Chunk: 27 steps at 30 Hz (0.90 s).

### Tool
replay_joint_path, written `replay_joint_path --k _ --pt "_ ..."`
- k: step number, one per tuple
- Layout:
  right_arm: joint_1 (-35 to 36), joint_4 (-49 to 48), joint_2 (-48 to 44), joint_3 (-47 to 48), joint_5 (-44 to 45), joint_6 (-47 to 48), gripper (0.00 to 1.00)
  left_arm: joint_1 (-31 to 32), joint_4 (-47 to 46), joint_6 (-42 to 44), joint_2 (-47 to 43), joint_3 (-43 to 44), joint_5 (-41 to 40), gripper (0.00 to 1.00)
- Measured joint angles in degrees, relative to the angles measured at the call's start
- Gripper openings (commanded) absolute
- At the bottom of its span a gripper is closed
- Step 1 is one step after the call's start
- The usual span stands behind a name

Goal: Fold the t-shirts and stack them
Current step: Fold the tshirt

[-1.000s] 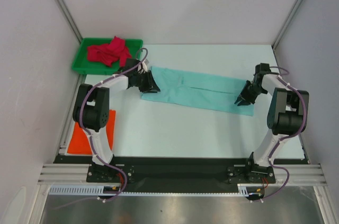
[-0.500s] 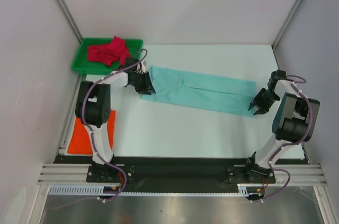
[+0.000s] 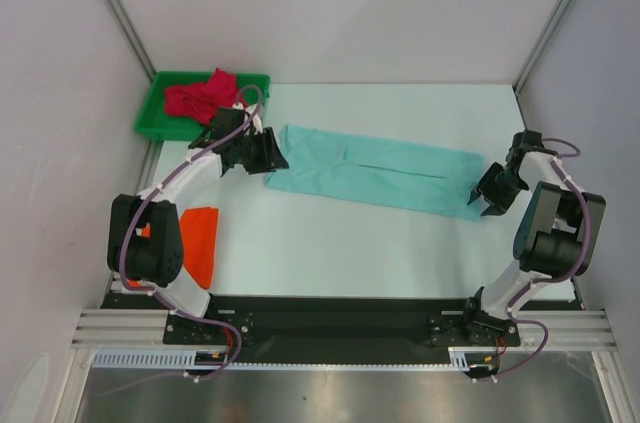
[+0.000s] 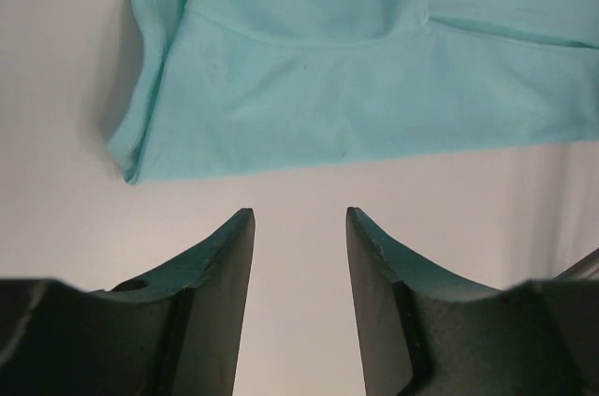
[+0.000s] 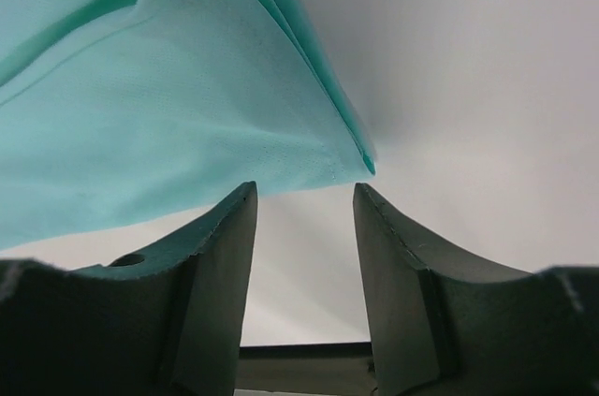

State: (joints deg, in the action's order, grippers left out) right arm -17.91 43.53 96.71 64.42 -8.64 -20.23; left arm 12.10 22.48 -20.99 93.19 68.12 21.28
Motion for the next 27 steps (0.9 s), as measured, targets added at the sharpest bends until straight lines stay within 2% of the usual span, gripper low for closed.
replay_joint_path --k 3,5,8,11,17,21,25,27 --pt "0.07 0.13 0.11 -0.52 0.11 0.37 0.52 -0.33 -0.31 -0.96 -0.98 -4.11 0.55 0.53" --pt "0.04 -0.13 0.02 -0.85 -0.04 0.35 0.57 -0.70 -0.57 -1.77 -1.81 -6.12 1.09 0.54" --pt "-0.35 -1.05 -0.68 -2.75 -1.81 -0.04 0.62 -1.97 -2.27 -3.89 -5.25 -10.40 2.47 0.64" --pt "-0.76 -1.57 -2.14 -5.53 -3.67 -0.48 0.63 -2.93 -3.72 -5.53 -9.81 -13.99 3.06 0.71" --pt "-0.85 -2.03 -5.27 -8.07 -6.05 -0.68 0.63 -3.26 -4.90 -6.01 -16.87 -16.24 2.80 0.79" --pt "-0.98 -2.49 -6.97 -9.38 -6.29 -1.29 0.63 -3.58 -6.19 -7.06 -19.52 -18.95 2.95 0.79" --pt "-1.81 -3.48 -8.07 -10.93 -6.82 -3.63 0.63 -4.46 -8.57 -10.62 -20.79 -23.67 2.95 0.68" --pt "-2.16 -3.74 -8.07 -11.21 -6.84 -4.44 0.63 -4.59 -9.81 -12.87 -20.79 -25.66 2.93 0.66"
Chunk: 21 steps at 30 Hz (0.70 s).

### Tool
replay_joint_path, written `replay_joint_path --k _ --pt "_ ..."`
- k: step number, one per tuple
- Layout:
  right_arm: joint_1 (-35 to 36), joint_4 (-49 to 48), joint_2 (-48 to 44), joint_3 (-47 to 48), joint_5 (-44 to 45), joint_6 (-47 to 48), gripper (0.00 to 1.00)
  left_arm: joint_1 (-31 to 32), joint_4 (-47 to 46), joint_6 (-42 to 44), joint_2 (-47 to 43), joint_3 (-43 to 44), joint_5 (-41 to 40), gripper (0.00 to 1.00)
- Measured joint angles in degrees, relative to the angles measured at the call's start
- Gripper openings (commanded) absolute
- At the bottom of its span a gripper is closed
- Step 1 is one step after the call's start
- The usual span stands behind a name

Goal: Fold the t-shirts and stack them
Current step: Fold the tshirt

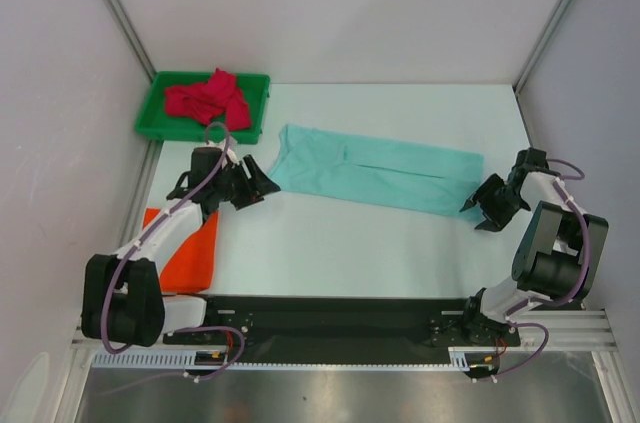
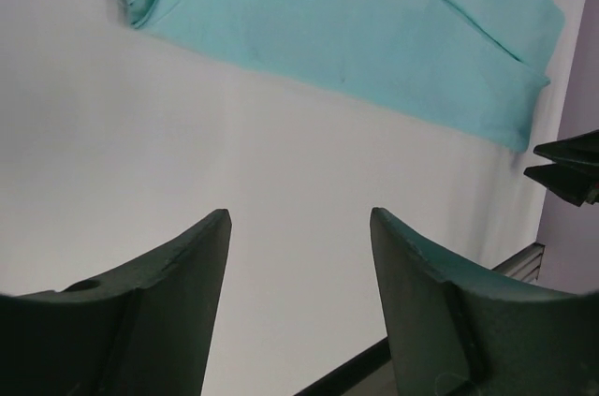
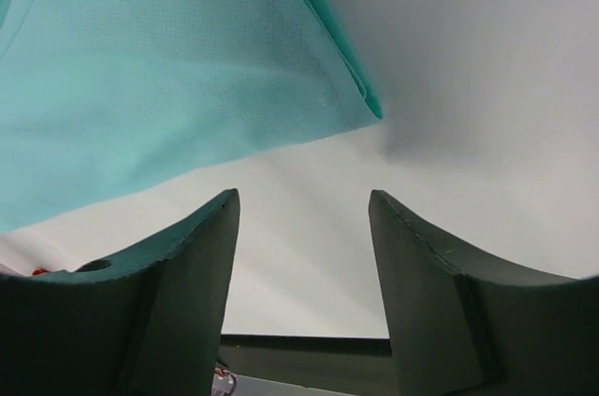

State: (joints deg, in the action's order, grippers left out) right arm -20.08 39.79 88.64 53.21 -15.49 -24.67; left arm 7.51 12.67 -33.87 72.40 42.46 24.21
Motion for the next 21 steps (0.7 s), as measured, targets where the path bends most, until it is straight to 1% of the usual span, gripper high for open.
replay_joint_path --k 3,5,9,12,14,15,16,18,21 --pt "-0.44 -0.63 -0.04 -0.31 0.13 -0.74 0.63 0.00 -3.08 -3.96 1.46 -2.25 0.17 0.65" --pt "-0.74 -1.14 -0.04 -0.72 0.15 -1.11 0.63 -0.02 -5.60 -6.34 3.32 -3.13 0.20 0.61" --pt "-2.29 -1.57 -0.04 -1.86 0.04 -1.53 0.63 -0.02 -10.45 -9.94 8.61 -3.65 -0.04 0.59" --pt "-3.04 -1.88 -0.04 -1.97 0.20 -1.49 0.62 -0.04 -12.41 -11.21 12.46 -3.13 -0.39 0.61" --pt "-3.50 -2.21 0.04 -1.97 0.20 -1.49 0.62 -0.04 -12.96 -11.72 15.23 -1.90 -0.81 0.68" --pt "-3.67 -2.34 0.15 -1.97 0.17 -1.49 0.62 -0.04 -13.27 -12.13 16.68 -1.18 -1.27 0.74" --pt "-3.76 -2.43 0.35 -1.97 0.13 -1.51 0.62 -0.04 -13.44 -12.46 17.86 -0.46 -1.68 0.76" --pt "-3.89 -2.60 0.83 -1.97 -0.04 -1.64 0.62 -0.04 -13.81 -13.22 19.96 0.85 -2.54 0.77" --pt "-3.93 -2.91 1.07 -1.97 -0.35 -1.90 0.62 -0.04 -14.56 -14.16 22.10 2.01 -3.15 0.72"
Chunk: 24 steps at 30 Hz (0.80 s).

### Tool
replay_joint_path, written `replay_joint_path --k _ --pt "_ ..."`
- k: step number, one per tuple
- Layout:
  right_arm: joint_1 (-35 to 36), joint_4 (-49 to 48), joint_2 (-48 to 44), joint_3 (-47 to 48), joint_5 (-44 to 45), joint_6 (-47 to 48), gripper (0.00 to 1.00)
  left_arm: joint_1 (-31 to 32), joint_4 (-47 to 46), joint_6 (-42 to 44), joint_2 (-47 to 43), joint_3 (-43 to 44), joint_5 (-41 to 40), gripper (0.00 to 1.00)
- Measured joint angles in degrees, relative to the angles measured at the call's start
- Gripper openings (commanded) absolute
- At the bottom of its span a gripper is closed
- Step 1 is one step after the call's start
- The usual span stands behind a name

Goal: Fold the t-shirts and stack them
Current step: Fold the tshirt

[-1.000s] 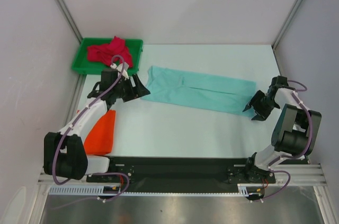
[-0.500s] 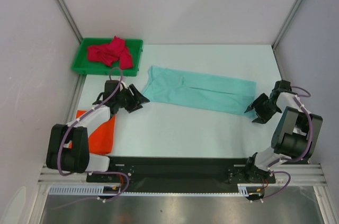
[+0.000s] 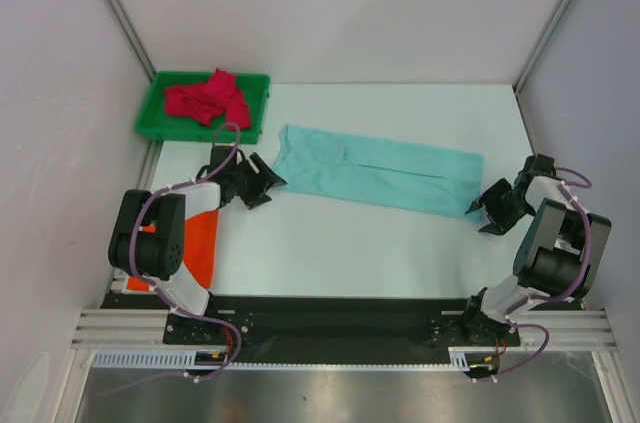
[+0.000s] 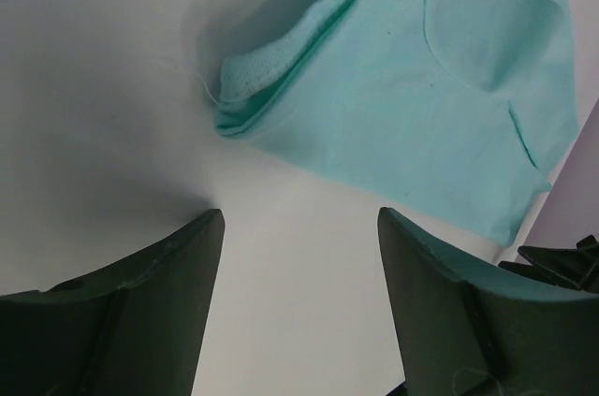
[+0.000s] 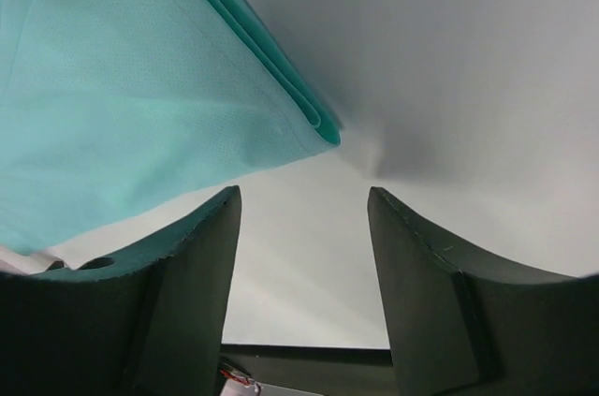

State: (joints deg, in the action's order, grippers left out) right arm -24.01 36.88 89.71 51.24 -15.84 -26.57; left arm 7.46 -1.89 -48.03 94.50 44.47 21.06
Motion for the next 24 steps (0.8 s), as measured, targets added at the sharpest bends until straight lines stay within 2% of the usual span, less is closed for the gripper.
replay_joint_path --k 4,9,14,24 --pt "0.00 -0.72 0.00 -0.04 -0.15 -0.42 0.61 0.00 -0.90 -0.70 1.20 0.09 -1.33 0.61" --pt "-0.02 -1.20 0.00 -0.72 0.09 -0.61 0.60 0.00 -2.16 -1.14 3.26 1.44 -2.64 0.57" --pt "-0.02 -1.40 -0.02 -1.05 0.39 -0.81 0.59 0.02 -3.30 -0.92 6.40 4.31 -3.32 0.47" --pt "-0.13 -3.30 2.58 -0.87 -0.90 -2.80 0.53 0.76 -2.32 1.53 11.69 10.43 -4.52 0.19"
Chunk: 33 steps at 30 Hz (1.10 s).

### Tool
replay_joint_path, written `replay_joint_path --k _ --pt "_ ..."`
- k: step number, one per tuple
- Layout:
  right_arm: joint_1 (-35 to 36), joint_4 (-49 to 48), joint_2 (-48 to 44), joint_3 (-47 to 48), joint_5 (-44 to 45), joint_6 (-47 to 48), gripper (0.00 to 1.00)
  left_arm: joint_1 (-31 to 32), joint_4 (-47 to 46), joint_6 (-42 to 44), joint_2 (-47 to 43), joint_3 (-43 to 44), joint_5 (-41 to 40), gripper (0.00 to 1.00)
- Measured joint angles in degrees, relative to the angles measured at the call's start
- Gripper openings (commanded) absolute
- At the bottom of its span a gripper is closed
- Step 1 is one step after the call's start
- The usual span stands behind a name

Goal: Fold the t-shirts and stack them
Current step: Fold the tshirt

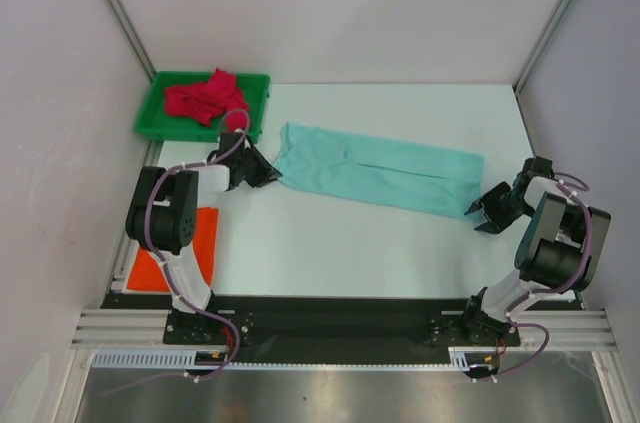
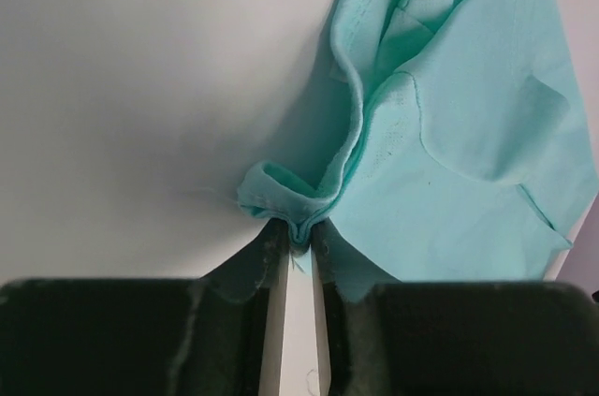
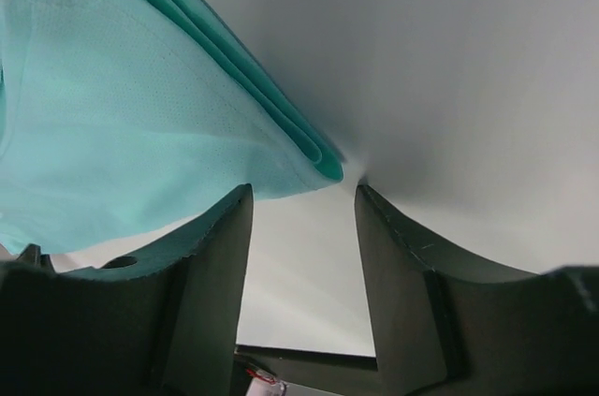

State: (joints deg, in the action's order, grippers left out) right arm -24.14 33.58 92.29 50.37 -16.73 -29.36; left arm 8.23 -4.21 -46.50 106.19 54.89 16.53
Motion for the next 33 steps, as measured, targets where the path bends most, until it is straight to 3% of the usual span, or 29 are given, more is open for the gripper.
replay_joint_path --k 4,9,13,15,24,33 --pt "-0.22 -0.39 0.46 0.02 -0.35 -1.14 0.43 0.79 1.22 1.27 1.99 3.37 -0.46 0.06" --pt "-0.26 -1.33 1.09 0.02 -0.20 -1.75 0.29 1.92 2.80 3.15 5.07 8.94 -1.16 0.02" --pt "-0.26 -1.86 1.99 0.11 -0.52 -1.73 0.05 2.99 3.93 4.87 7.48 13.84 -1.92 0.01" --pt "-0.26 -2.03 2.29 0.11 -0.79 -1.92 0.00 3.72 4.11 5.62 8.44 16.00 -2.45 0.01" --pt "2.01 -2.64 0.13 -2.01 -0.17 -1.90 0.00 6.47 5.97 9.09 15.82 28.13 -4.17 0.00" --pt "14.67 0.63 -7.26 -9.09 -0.26 -3.72 0.00 6.95 5.57 11.13 27.04 42.80 -4.09 0.00"
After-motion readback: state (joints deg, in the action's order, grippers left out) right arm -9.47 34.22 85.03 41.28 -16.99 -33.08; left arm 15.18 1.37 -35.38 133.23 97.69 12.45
